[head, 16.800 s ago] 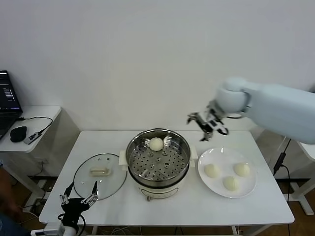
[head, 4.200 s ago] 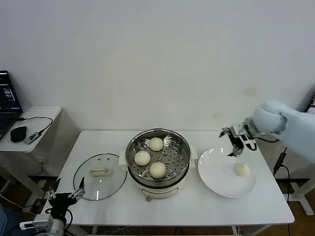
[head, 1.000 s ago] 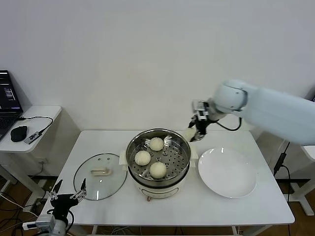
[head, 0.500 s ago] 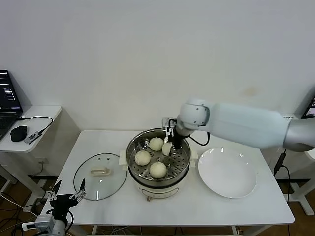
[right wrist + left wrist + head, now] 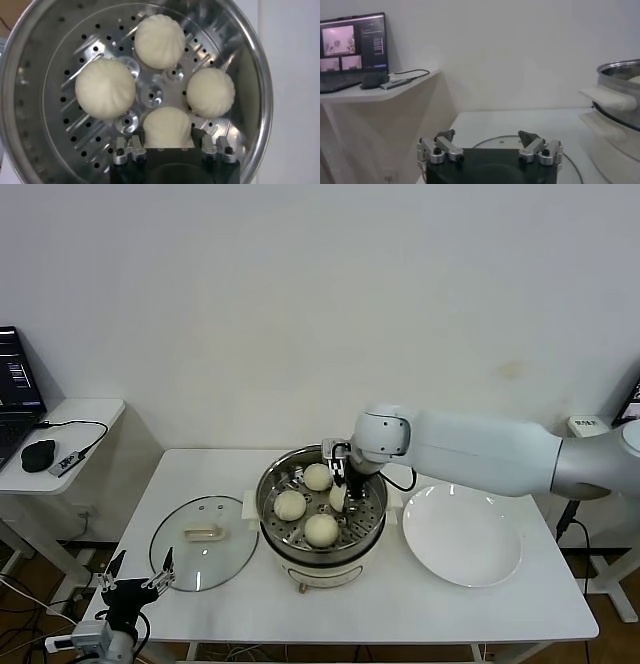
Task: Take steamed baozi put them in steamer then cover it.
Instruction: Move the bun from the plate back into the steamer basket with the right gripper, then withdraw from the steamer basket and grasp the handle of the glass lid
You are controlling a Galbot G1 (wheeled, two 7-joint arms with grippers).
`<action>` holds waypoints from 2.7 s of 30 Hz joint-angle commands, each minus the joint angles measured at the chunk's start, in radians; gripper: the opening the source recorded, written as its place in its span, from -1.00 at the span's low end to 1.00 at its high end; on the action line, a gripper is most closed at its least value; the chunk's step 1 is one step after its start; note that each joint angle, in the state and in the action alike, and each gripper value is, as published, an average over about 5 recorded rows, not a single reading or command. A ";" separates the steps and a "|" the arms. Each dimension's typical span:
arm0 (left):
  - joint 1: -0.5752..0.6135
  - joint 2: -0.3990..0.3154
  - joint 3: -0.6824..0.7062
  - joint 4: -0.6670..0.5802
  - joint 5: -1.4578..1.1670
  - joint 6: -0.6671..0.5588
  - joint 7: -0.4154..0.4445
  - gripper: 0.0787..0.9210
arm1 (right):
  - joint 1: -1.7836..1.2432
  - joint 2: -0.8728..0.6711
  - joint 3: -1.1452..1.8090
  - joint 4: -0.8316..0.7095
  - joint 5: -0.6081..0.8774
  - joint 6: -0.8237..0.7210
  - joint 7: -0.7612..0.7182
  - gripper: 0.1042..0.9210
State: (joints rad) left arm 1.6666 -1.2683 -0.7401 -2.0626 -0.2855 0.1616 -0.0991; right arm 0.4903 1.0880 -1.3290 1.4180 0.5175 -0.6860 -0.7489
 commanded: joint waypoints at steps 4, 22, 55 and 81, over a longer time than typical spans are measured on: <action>0.001 0.001 -0.001 0.001 0.000 0.001 0.000 0.77 | 0.057 -0.063 0.032 0.060 -0.001 -0.006 -0.015 0.72; -0.019 -0.004 0.001 0.018 -0.002 -0.004 0.001 0.77 | -0.561 -0.517 0.629 0.404 0.156 0.299 0.702 0.76; -0.108 0.120 0.051 0.334 1.306 -0.290 -0.036 0.77 | -2.087 0.357 2.307 0.588 -0.335 0.755 0.553 0.76; -0.403 0.156 0.241 0.536 1.369 -0.278 -0.015 0.77 | -2.112 0.421 2.330 0.550 -0.366 0.774 0.583 0.76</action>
State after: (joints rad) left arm 1.3636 -1.1211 -0.5553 -1.5933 1.0190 -0.1107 -0.1164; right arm -1.5911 1.4799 0.9724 1.9700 0.1637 0.0802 -0.1685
